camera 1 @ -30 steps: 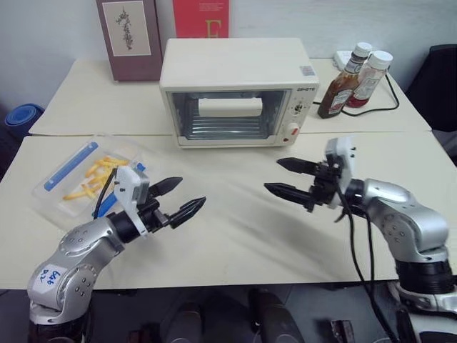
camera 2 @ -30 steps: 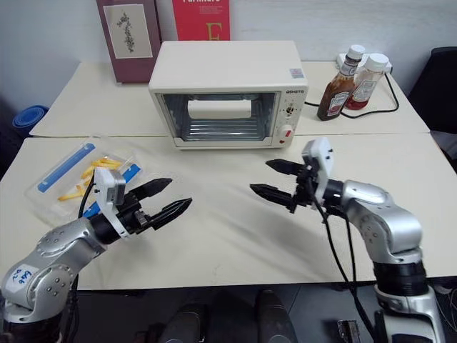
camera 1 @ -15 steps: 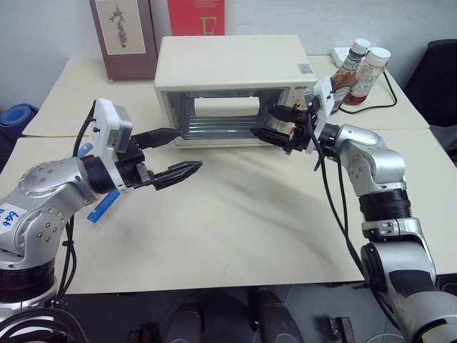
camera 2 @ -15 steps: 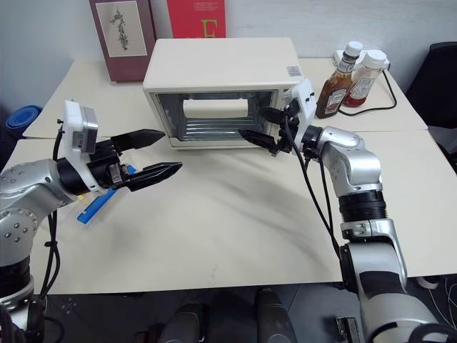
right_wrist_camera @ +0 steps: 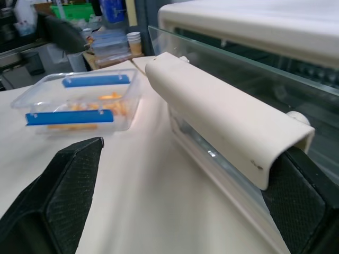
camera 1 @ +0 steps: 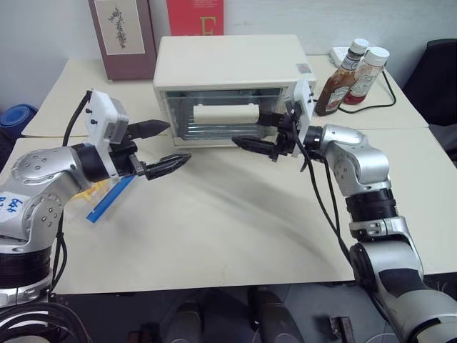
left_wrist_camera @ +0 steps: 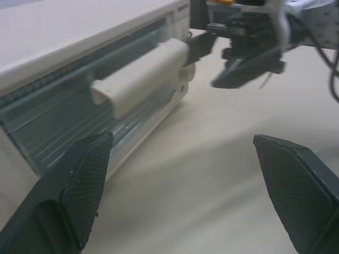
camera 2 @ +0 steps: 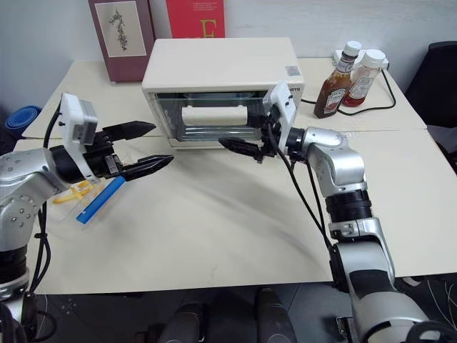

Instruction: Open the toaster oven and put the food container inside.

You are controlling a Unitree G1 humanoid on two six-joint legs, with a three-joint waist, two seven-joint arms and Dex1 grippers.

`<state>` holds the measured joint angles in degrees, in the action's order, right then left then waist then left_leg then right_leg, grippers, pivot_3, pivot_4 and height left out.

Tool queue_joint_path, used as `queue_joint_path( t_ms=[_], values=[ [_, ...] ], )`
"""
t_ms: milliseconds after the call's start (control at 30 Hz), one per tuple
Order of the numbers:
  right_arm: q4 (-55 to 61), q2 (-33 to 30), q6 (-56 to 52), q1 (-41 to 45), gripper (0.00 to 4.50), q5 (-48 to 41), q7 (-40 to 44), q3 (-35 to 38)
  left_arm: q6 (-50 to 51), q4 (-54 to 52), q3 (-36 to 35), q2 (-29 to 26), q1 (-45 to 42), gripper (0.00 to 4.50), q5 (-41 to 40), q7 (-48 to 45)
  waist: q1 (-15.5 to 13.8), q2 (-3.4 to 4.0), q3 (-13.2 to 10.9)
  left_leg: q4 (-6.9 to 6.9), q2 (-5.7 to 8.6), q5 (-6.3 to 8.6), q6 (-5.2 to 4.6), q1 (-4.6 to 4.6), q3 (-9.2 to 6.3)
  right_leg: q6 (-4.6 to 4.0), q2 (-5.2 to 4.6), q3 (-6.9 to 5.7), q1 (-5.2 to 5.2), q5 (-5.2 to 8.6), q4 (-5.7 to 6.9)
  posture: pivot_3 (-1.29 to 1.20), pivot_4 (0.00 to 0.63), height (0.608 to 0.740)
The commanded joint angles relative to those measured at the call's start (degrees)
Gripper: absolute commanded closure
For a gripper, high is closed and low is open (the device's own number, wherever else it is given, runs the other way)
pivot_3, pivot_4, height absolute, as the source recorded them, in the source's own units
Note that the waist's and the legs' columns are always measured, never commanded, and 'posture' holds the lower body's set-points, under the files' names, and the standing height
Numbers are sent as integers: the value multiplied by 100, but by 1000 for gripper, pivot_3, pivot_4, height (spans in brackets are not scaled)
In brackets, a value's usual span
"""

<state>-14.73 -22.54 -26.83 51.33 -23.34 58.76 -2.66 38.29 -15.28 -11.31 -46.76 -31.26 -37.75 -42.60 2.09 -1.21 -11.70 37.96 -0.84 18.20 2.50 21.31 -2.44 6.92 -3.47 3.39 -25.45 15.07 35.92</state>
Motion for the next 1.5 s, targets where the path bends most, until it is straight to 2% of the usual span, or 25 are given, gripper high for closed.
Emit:
queue_joint_path(
  t_ms=[33,100,233,467,500,767,867,967,1100,1200,1333,1500],
  values=[
    [1051,-34,-96,-296,0,-142,42,-127,-365,364,-44,75,-415,393,254,12,4,0,0,0,0,0,0,0,0,0,0,0,0,0,0,0,150,740],
    [1373,-42,-246,-439,0,-223,-39,-107,-496,640,18,110,-587,851,407,-31,37,0,0,0,1,0,0,0,2,0,0,1,-1,0,0,0,150,740],
    [1920,-59,-451,-788,0,-290,-175,-110,-760,1223,162,198,-1082,2110,672,-132,53,2,-1,-3,0,0,0,4,-4,0,1,-3,-6,0,2,0,150,740],
    [2359,-36,-568,-1283,0,-286,-517,-67,-1744,2555,847,311,-1803,4280,1655,-645,36,2,-1,-4,4,1,1,15,1,1,-3,-5,-11,0,-9,0,150,740],
    [2375,-43,-561,-1322,0,-267,-546,-78,-1868,2684,908,333,-1851,4477,1737,-735,32,2,-1,-3,4,1,1,15,2,1,-3,-4,-11,0,-9,0,150,740],
    [2519,-43,-567,-1480,0,-269,-796,-12,-2461,3403,1297,321,-2028,4477,2351,-1311,42,2,-1,2,3,0,0,12,0,1,0,-5,-10,0,1,0,150,740],
    [2824,-391,-698,-1826,0,-231,-804,66,-2546,3461,1321,370,-1998,4477,2431,-1481,3,2,-1,2,2,0,-1,13,-2,1,0,-6,-10,0,2,0,150,740],
    [3353,-1091,-801,-2448,0,-356,-426,190,-2553,3407,1326,408,-1920,4477,2455,-1600,-48,2,-1,4,5,1,-2,15,-1,1,-3,-5,-9,0,-2,0,150,740],
    [4087,-2017,-1309,-3214,0,-1196,39,1004,-2551,3117,1507,367,-1656,4477,2524,-1924,-76,2,-1,8,7,3,-6,17,-2,3,-3,-4,-3,-1,-6,0,150,740],
    [4317,-2419,-1712,-3355,0,-1843,79,1597,-2785,3035,1661,240,-1434,4477,2761,-2110,-42,1,-1,21,7,3,-8,11,2,6,-2,2,0,-2,-13,0,150,740],
    [4412,-2692,-2119,-3236,0,-2626,-61,2237,-3265,2985,1860,73,-1074,4477,3064,-2351,-15,1,-1,14,-3,0,-13,-17,4,-2,12,7,9,2,1,0,150,740],
    [4420,-2733,-2486,-2808,0,-3461,-500,2524,-3726,3335,2091,301,-1080,4477,3581,-2016,-65,1,-1,18,-2,-3,-18,-8,-4,-3,12,6,8,2,1,0,150,740]
  ],
)
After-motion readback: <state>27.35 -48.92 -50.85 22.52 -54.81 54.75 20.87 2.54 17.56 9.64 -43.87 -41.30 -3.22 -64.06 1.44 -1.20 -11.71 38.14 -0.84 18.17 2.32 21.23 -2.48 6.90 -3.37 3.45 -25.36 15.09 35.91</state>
